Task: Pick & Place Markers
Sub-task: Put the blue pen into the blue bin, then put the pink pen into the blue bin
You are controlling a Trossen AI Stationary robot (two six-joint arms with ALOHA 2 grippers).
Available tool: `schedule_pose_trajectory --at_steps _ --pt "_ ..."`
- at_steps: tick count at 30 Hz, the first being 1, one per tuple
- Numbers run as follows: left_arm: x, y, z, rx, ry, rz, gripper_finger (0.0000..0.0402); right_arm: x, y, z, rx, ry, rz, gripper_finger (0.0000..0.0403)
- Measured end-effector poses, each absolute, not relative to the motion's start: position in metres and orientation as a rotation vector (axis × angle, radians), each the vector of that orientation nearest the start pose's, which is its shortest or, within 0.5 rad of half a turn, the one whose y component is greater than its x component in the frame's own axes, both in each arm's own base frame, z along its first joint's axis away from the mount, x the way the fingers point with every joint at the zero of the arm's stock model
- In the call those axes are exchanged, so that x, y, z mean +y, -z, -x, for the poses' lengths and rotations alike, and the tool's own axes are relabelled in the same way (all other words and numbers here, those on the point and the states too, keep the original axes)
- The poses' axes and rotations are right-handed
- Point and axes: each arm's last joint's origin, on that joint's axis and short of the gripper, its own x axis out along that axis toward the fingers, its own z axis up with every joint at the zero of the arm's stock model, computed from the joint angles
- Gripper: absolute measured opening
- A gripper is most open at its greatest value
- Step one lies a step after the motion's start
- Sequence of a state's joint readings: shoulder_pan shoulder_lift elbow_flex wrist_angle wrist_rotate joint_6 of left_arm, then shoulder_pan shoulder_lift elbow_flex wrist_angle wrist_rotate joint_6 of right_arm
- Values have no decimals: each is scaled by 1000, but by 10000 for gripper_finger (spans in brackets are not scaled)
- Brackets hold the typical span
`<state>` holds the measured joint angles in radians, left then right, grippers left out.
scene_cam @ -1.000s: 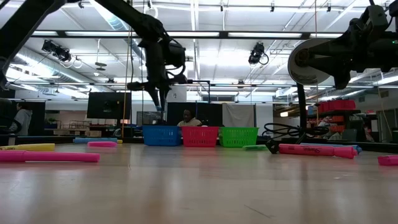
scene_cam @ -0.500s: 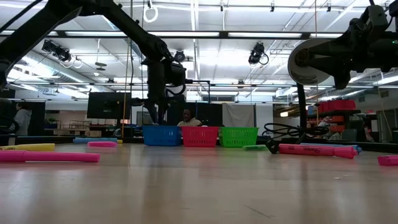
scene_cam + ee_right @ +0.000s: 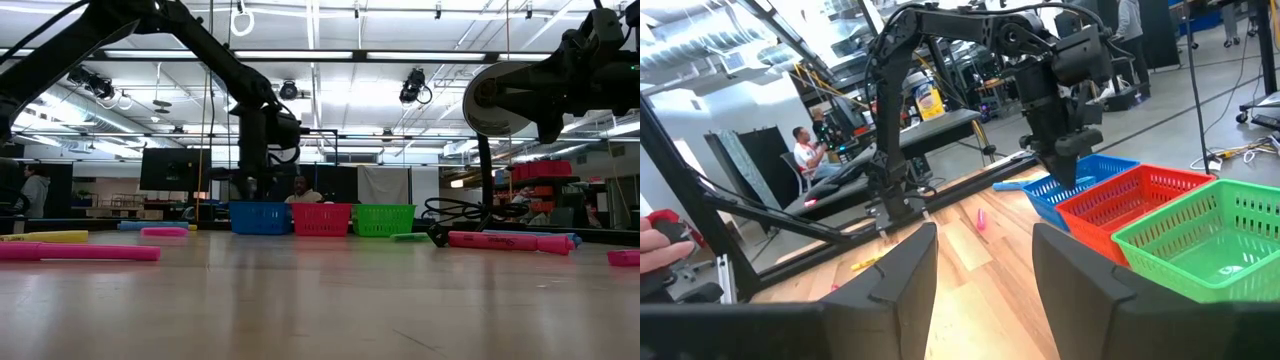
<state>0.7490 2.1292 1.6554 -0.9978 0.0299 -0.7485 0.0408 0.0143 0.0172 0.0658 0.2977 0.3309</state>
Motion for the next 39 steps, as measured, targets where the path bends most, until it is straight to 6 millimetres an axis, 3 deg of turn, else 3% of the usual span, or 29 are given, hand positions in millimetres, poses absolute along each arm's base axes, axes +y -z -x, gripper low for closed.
schedule_pose_trajectory --at_steps 9,27,39 --pt "282 -173 -304 1142 -1110 1161 125 -5 -174 -96 -110 243 -341 166" --pt "281 -174 -305 1139 -1093 1181 133 -5 -174 -96 -110 243 -341 166" --pt "264 -214 -307 1068 -1032 1105 133 -5 -175 -96 -110 243 -341 166"
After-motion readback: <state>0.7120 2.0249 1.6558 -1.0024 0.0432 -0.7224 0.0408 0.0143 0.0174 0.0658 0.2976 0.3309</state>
